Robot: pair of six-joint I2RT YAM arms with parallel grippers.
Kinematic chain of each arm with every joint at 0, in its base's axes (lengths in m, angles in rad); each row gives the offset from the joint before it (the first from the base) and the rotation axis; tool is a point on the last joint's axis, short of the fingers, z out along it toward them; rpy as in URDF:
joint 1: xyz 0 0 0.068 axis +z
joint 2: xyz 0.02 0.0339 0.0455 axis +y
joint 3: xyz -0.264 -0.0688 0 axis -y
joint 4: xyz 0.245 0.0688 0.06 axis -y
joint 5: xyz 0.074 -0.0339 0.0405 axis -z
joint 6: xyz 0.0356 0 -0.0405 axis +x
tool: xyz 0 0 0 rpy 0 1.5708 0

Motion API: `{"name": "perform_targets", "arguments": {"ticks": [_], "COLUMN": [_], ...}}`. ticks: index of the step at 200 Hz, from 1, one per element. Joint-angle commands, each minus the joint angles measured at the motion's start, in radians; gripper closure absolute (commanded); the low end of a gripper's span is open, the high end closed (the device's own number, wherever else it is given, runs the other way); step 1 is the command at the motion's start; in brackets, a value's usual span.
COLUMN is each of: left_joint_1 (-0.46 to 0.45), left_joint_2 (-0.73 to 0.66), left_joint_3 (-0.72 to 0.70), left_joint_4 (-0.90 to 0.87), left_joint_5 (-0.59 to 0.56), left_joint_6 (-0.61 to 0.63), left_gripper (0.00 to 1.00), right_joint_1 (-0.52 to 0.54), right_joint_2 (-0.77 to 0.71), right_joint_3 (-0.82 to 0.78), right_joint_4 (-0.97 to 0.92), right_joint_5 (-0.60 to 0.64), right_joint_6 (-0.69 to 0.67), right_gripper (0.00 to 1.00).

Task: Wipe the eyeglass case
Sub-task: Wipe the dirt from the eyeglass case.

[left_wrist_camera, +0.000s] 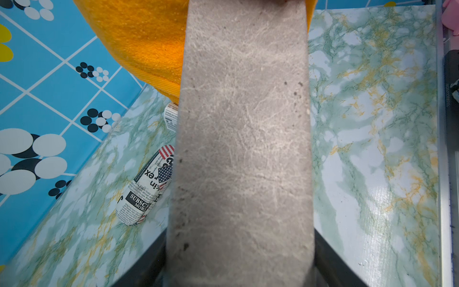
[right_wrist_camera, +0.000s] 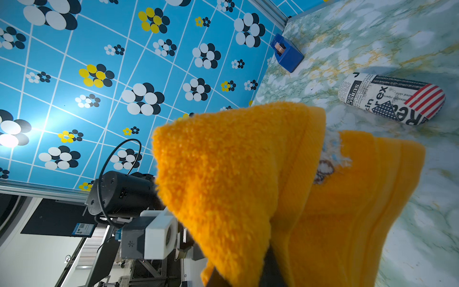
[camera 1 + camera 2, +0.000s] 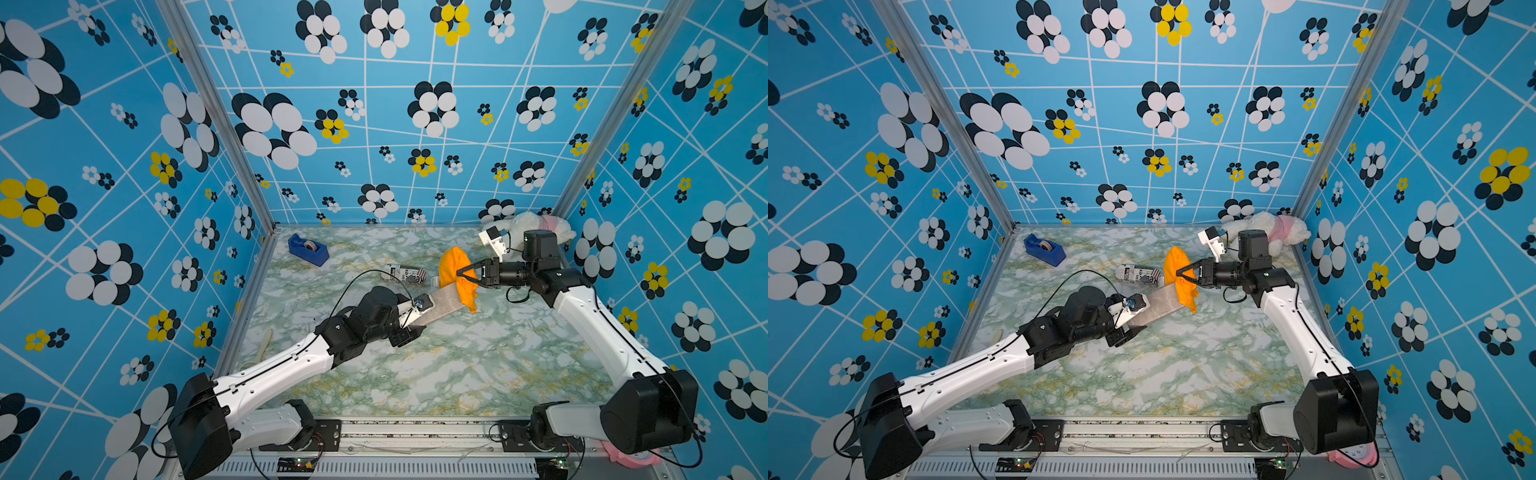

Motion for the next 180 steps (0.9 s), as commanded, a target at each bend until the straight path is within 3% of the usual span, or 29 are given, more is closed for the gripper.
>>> {"name": "perform_targets", "arguments": {"ticks": [1, 53, 79, 109, 151, 180], "left_joint_1": [0.041, 0.149, 0.155, 0.134, 0.083, 0.033], "left_joint_2": [-0.032, -0.036, -0.022, -0.008, 0.001, 0.012], "left_joint_3": [0.03, 0.025, 0.045, 0.065, 0.071, 0.07], "left_joint_4": [0.105, 0.159, 0.136, 0.086, 0.007, -0.018], "left_joint_5": [0.02, 0.101, 0.122, 0.123, 0.081, 0.035], "left_joint_6": [-0.023, -0.107, -0.089, -0.059, -0.006, 0.043], "left_gripper": [0.98, 0.98, 0.98, 0.98, 0.98, 0.98], "right_joint_1": [0.02, 0.025, 0.031, 0.031, 0.03, 0.037], "right_joint_2": [-0.03, -0.129, -0.141, -0.1, -0.04, -0.002], "right_joint_3": [-0.043, -0.185, -0.222, -0.141, 0.067, 0.106], "right_joint_4": [-0.053, 0.01, 0.051, -0.04, -0.281, -0.274], "right_joint_5": [-0.03, -0.022, -0.017, -0.001, 0.171, 0.126], "right_joint_6": [-0.029, 0.046, 0.067, -0.014, -0.209, -0.204], "right_gripper": [1.0, 1.0, 1.0, 1.0, 1.0, 1.0]}}
